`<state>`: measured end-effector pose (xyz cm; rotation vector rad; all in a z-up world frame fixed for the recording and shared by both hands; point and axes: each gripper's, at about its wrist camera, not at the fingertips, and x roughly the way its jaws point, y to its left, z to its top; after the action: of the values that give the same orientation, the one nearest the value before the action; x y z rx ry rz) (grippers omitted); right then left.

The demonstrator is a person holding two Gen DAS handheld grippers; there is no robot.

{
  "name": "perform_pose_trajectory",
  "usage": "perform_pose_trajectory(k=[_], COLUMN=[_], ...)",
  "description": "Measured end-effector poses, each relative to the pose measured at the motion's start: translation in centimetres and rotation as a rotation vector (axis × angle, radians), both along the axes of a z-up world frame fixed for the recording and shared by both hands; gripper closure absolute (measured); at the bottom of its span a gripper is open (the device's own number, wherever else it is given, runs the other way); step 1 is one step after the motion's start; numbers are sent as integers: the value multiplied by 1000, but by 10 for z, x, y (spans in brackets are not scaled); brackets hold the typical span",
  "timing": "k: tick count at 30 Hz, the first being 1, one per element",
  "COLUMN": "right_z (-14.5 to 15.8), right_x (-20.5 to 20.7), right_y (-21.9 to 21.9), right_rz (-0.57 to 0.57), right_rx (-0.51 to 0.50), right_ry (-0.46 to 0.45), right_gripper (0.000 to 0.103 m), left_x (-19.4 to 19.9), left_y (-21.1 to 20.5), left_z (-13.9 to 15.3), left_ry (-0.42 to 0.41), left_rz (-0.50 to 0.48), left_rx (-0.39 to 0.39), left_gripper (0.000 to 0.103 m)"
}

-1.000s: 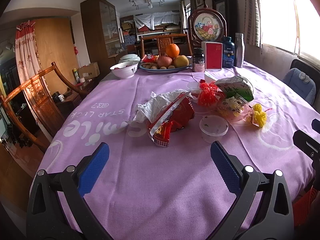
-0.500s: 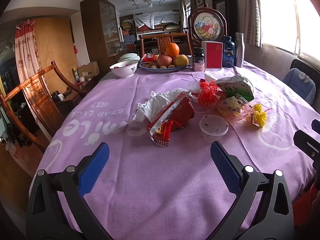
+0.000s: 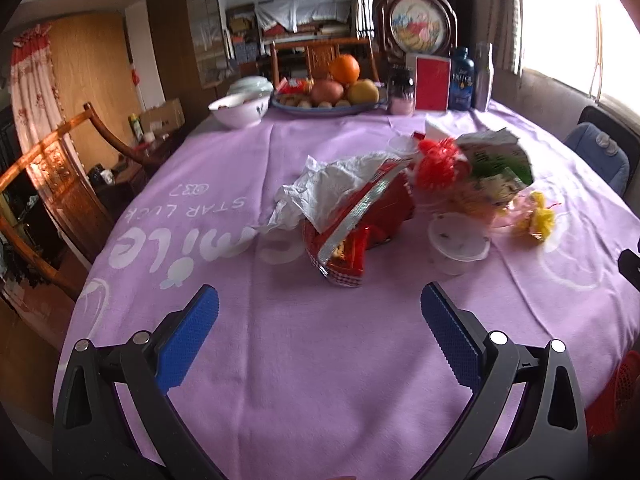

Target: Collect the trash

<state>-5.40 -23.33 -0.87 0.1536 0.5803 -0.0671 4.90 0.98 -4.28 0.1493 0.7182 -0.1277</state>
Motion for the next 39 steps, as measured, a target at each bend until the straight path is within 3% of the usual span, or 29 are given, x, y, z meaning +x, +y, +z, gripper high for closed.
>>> perform_pose_trajectory(k=[6,14,18,22,28,34,38,39], right_z=[-8,-13,-13,-14,-13,-7,-8,-9], right_x=[4,19,22,31,30,24,26,26], right_y=[-17,-24,-24,-22,-14,-15,-14,-15], right_rz=[-10,7,15,38,58,47,51,52], right_rx=[62,77,59,83,90,88,79,80], right_ry=[8,27,16,20,37,15,27,30], right_gripper=[6,6,6,6,6,6,6,6], left_x=[35,84,92,86,116,181,192,193], left_y=[-10,-17,27,69,48,33,6,2], left_z=[-3,-5,-22,-17,16,12,0,-3], left_ry=[54,185,238,235,228,411,487,486], left_rz=[-100,-226,-111,-15,-152,-171,-219,-216], left_rx=[-26,-153,-170,-236,-314,-500,-484,-469], left_gripper=[6,6,6,7,7,7,7,12])
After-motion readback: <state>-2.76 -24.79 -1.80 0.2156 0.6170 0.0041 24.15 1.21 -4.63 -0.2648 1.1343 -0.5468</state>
